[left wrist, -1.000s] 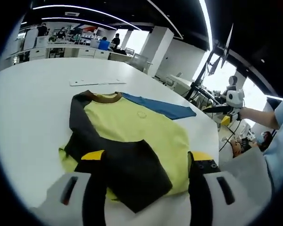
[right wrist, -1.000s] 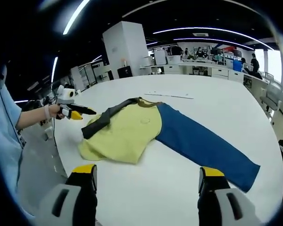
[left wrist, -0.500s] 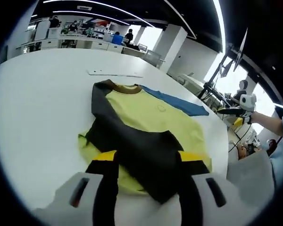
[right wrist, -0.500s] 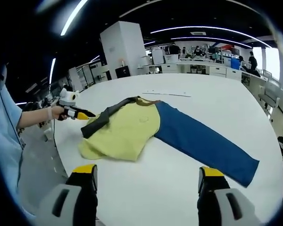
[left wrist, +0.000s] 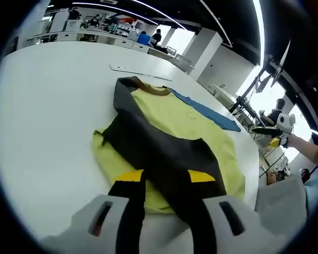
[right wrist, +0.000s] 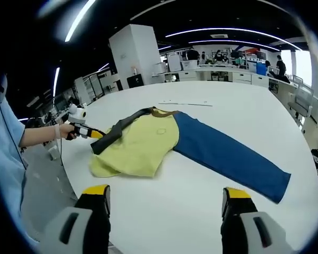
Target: Fold the garment on the visible template until the final outline fits inside the template.
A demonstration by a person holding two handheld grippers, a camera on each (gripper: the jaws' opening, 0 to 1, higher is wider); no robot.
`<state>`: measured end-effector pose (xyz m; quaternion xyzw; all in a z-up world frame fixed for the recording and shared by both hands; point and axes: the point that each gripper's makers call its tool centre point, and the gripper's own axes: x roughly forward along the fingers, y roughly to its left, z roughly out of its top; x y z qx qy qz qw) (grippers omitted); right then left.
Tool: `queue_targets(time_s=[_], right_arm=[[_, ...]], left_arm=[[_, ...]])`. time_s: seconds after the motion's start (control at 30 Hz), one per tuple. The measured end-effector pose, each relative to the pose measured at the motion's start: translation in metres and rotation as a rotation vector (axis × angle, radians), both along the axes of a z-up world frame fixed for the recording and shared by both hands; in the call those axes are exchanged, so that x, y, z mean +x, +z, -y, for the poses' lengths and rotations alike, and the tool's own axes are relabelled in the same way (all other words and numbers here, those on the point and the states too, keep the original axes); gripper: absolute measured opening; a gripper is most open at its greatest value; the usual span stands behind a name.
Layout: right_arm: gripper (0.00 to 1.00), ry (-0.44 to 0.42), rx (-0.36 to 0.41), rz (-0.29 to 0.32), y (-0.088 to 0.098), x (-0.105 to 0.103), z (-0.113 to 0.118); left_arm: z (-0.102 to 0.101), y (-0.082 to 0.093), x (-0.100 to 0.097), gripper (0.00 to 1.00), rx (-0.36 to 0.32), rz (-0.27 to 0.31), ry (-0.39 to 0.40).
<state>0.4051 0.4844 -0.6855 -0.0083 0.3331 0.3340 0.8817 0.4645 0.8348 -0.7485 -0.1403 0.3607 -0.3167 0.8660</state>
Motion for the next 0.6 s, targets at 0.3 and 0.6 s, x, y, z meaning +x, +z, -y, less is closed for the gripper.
queue_targets(time_s=[0.3, 0.6], right_arm=[[0.86, -0.001, 0.001, 0.005, 0.0022, 0.0000, -0.0020], [0.86, 0.005, 0.004, 0.005, 0.0032, -0.0009, -0.0066]], left_arm=[[-0.0012, 0.0010, 0.0008, 0.06, -0.029, -0.002, 0.036], [-0.0037, 0.0058, 0.0037, 0.01, -0.048, 0.011, 0.059]])
